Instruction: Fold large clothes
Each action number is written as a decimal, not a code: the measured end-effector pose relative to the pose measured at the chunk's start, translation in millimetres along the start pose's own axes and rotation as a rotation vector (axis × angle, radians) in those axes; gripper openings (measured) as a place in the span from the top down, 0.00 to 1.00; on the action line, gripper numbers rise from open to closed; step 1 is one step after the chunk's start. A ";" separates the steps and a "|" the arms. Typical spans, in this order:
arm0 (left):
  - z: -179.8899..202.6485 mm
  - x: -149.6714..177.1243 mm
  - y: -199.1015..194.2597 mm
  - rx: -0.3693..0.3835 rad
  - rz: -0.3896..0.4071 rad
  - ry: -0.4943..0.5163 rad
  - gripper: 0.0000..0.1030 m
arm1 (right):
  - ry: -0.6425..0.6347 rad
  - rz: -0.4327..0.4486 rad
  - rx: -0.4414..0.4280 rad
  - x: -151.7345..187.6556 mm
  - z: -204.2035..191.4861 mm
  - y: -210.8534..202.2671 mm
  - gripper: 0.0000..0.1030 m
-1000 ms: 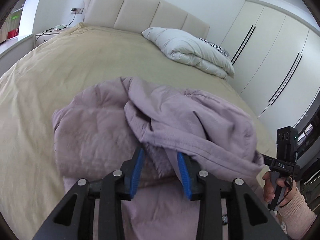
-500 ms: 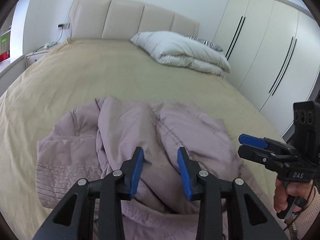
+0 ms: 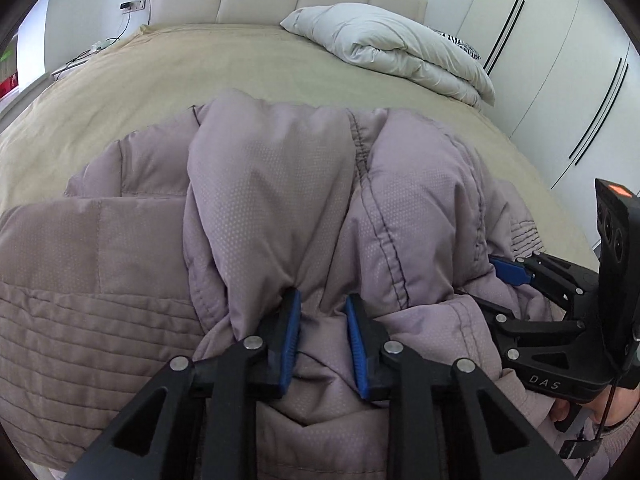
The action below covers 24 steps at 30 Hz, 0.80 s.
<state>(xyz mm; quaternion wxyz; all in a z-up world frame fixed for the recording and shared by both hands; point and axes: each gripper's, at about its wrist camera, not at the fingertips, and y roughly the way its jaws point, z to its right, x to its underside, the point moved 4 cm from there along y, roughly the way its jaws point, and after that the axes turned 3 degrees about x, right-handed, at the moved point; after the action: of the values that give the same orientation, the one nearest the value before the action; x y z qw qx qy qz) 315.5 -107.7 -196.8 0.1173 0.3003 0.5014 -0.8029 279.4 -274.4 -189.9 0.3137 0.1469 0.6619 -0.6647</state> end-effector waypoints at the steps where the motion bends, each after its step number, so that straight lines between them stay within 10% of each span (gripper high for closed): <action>1: -0.8 -1.4 1.3 0.000 -0.001 -0.005 0.75 | 0.003 0.007 0.000 0.0 1.3 8.3 0.50; 12: 22.7 -32.9 -85.8 0.003 0.135 0.009 0.71 | 0.082 0.128 -0.020 -46.2 20.9 -68.4 0.50; 20: -14.7 -79.5 -2.7 -0.121 0.010 -0.024 0.71 | 0.020 -0.078 0.074 -84.4 17.2 40.2 0.60; 24: -22.8 -68.3 20.0 -0.149 0.002 0.010 0.71 | 0.051 -0.031 0.058 -71.4 24.0 61.0 0.60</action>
<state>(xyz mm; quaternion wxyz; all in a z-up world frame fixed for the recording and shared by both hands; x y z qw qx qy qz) 387.6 -104.9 -177.8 0.1377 0.2954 0.5598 -0.7618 376.2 -277.3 -192.4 0.2821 0.1628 0.6523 -0.6845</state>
